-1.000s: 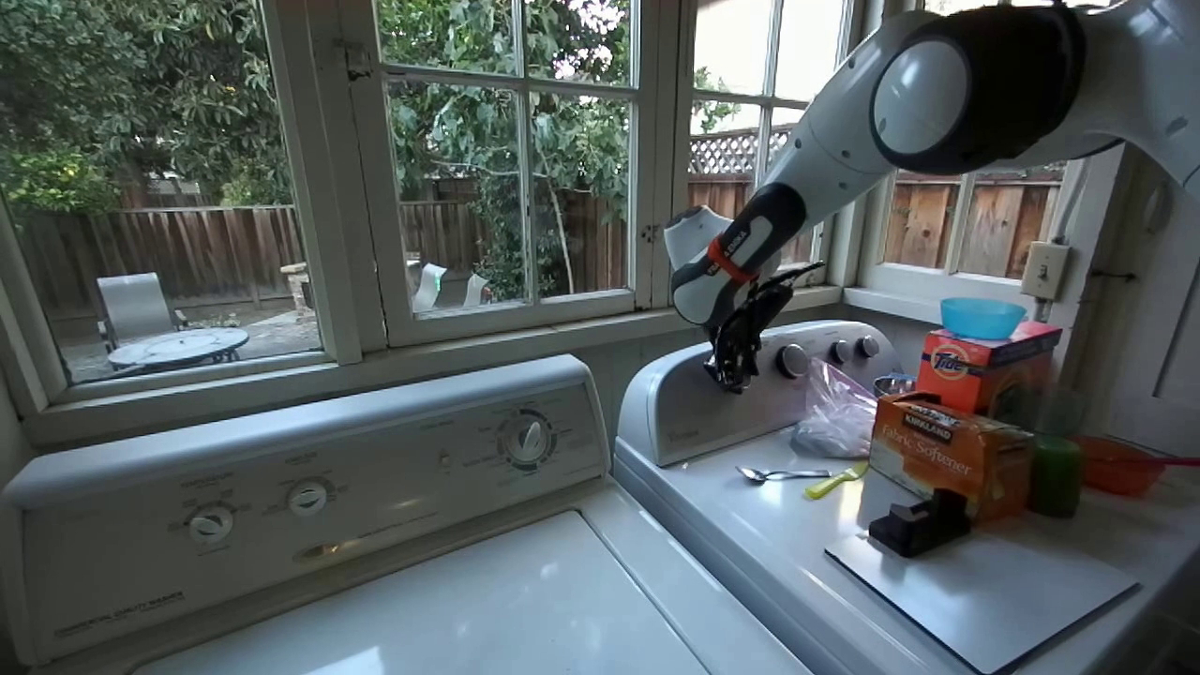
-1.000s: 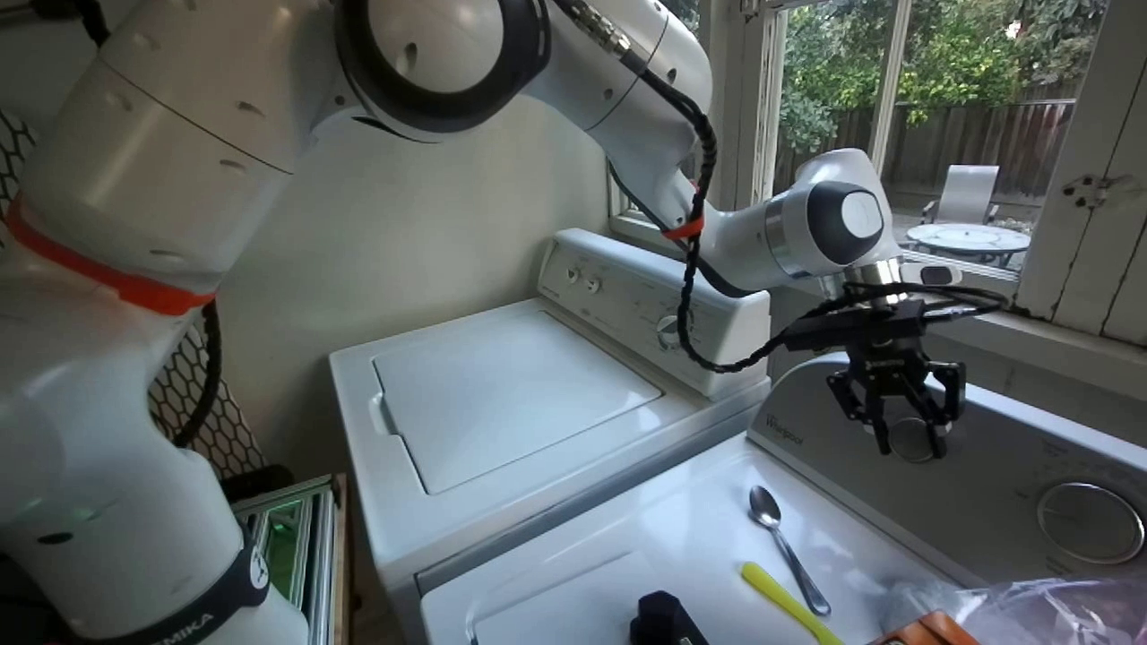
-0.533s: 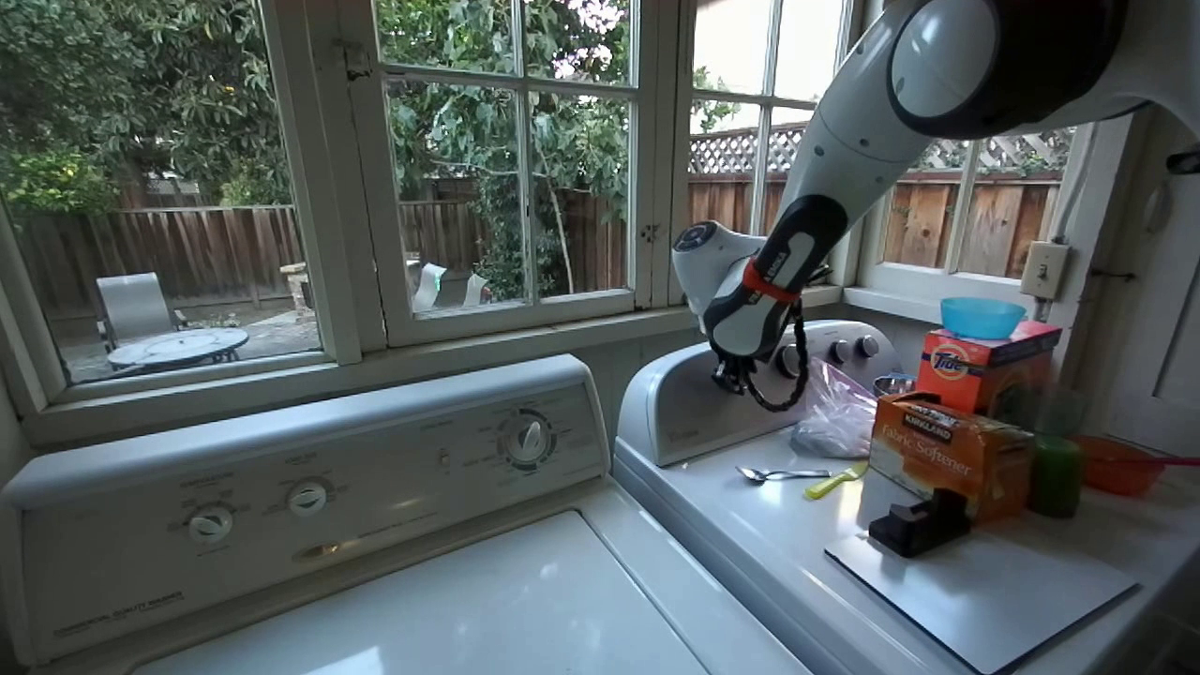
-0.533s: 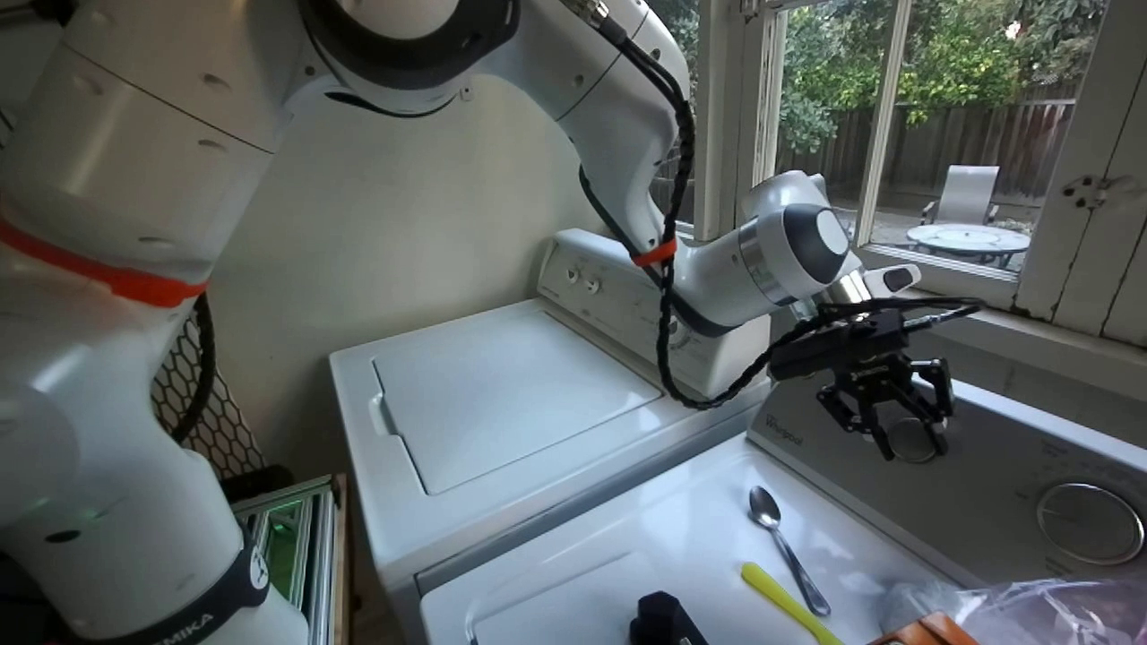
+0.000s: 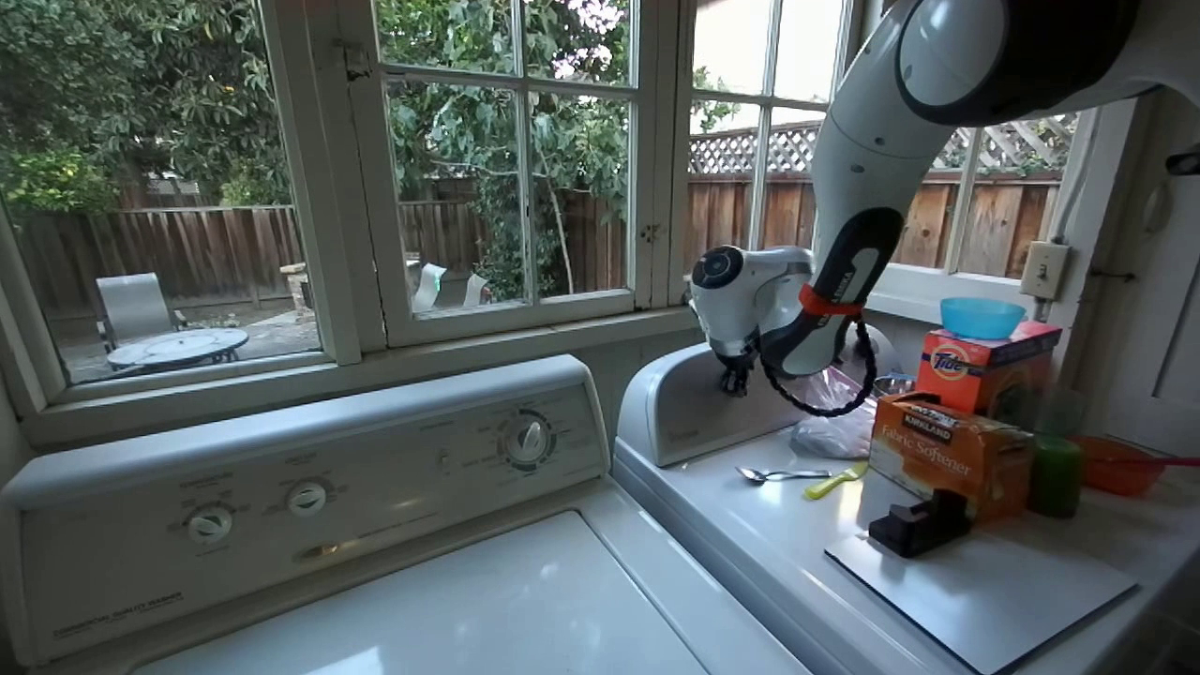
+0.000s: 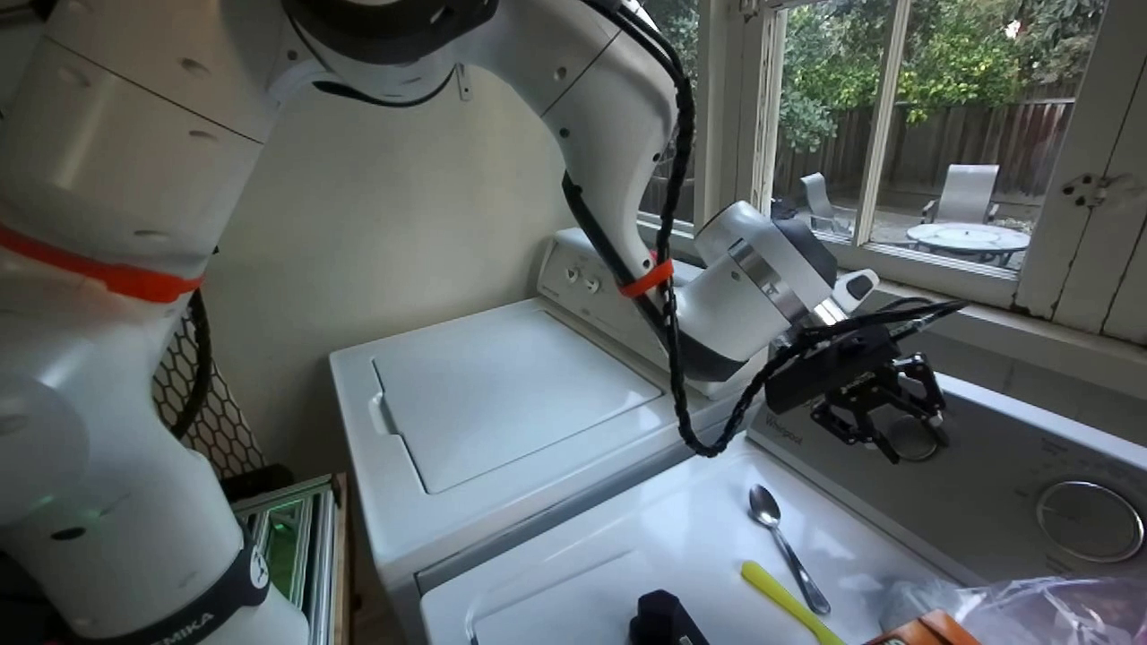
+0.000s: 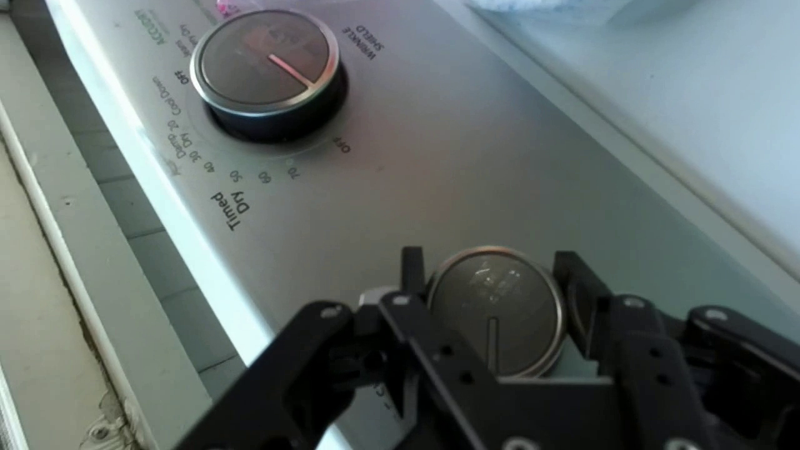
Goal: Turn the first knob on the washing machine on the right.
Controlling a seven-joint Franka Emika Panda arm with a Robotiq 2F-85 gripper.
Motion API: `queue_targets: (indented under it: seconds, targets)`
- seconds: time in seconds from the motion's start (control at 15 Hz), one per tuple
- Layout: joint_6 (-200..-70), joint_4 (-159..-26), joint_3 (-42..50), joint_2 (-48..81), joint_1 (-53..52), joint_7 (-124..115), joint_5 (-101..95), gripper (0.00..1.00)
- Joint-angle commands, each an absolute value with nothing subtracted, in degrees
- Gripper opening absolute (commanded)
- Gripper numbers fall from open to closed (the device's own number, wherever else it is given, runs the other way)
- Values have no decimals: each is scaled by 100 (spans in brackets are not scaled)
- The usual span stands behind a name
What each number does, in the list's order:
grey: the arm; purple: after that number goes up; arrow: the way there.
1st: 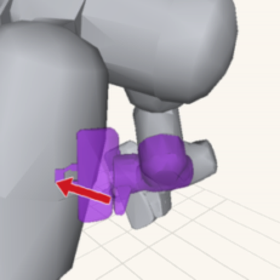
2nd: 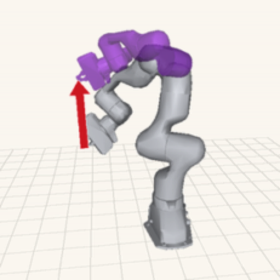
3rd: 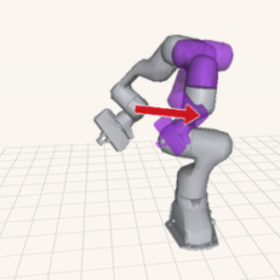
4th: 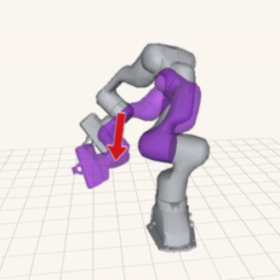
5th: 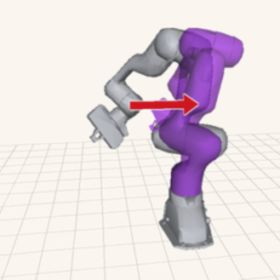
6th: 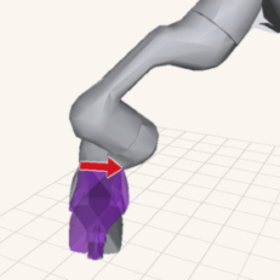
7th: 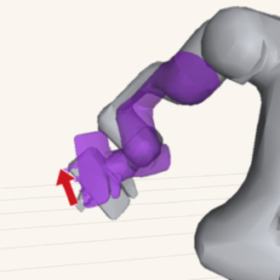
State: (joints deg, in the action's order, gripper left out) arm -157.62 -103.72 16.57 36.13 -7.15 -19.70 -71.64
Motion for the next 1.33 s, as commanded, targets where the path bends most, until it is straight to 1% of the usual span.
queue_targets:
  seconds: [0.0, 0.33, 0.73, 0.87, 0.93, 1.0, 1.13, 1.2, 1.27]
  targets:
    - [-16394, -10601, 1950, 3491, -1069, -2694, -8486, 29]
    - [-16549, -10461, 2068, 3523, -1168, -4142, -10537, 29]
    - [-16307, -10384, 1725, 3482, -997, -5902, -13014, 29]
    - [-16268, -10378, 1574, 3449, -901, -6404, -13738, 81]
    - [-16251, -10378, 1493, 3428, -847, -6602, -14096, 81]
    - [-16276, -10366, 1356, 3387, -790, -6761, -14436, 84]
    - [-16359, -10311, 1030, 3254, -658, -7083, -15135, 99]
    - [-16391, -10115, 553, 3195, -448, -6270, -14506, 100]
    - [-16497, -10012, 322, 3153, -337, -6210, -14512, 100]
